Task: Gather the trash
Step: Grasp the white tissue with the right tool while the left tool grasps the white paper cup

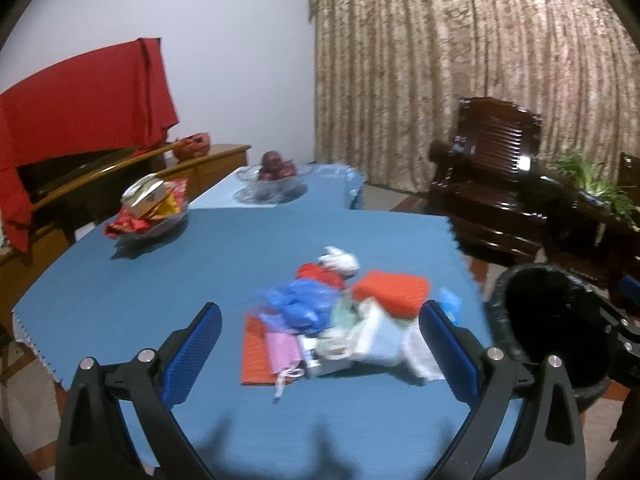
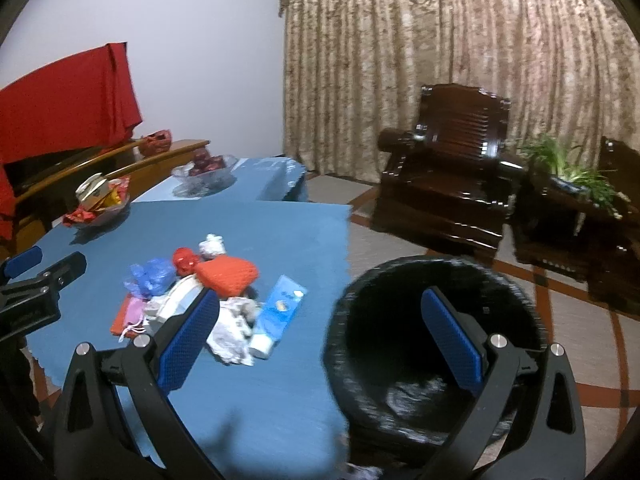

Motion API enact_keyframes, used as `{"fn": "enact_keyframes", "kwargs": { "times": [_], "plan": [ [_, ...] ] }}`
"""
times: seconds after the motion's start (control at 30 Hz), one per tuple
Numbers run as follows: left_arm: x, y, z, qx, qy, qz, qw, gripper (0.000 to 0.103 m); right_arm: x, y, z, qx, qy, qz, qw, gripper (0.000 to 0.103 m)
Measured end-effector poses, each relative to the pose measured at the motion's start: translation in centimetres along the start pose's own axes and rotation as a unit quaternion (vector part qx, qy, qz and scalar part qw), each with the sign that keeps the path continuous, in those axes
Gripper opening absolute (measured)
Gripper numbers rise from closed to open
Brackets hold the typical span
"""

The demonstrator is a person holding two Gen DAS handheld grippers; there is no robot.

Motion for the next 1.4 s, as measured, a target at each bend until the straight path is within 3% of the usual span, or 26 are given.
{"fn": "enact_keyframes", "kwargs": {
  "times": [0.3,0.4,0.63,0.73,0.83,0.9,0.97,1.2,1.4],
  "plan": [
    [3.2,2.2,-5.0,0.026,-0.026,0.004,0.9993,0.096,2.7,2.7,-7.7,0.056,-0.050,0.000,0.997,0.075],
    [3.7,3.3,-6.3,0.041,-0.025,0.004,0.9988,0.091,3.5,3.9,-10.5,0.083,-0.063,0.006,0.995,0.068],
    [3.7,5.0,-9.2,0.060,-0.018,0.000,0.9980,0.087,4.8,5.8,-14.7,0.127,-0.080,0.025,0.988,0.064],
    [3.2,5.8,-10.5,0.076,-0.008,-0.007,0.9970,0.077,5.4,6.7,-16.3,0.153,-0.097,0.030,0.983,0.054],
    [3.2,6.5,-11.4,0.088,-0.007,-0.004,0.9961,0.075,5.8,7.5,-17.2,0.171,-0.118,0.031,0.978,0.039],
    [3.4,6.7,-11.6,0.090,-0.009,-0.004,0.9959,0.075,6.4,8.0,-17.5,0.183,-0.137,0.030,0.973,0.021],
    [3.4,6.8,-11.6,0.089,-0.010,-0.007,0.9960,0.074,6.7,8.2,-17.4,0.187,-0.150,0.030,0.971,0.008],
    [2.6,5.5,-10.8,0.080,0.009,0.001,0.9968,0.073,7.0,5.9,-15.0,0.152,-0.170,0.030,0.973,0.006],
    [0.4,4.5,-10.1,0.067,0.041,-0.005,0.9969,0.070,6.0,3.4,-13.3,0.122,-0.160,0.028,0.979,0.006]
  ]
}}
Point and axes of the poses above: each gripper's, at about its wrist camera, not at the fingertips, and z roughly against the way its jaws point, x to its left, y to its underside, the point moved 7 cm from there along -z, roughly the way its jaws point, and after that the axes turned 12 degrees about -y, right-handed, at the moved point
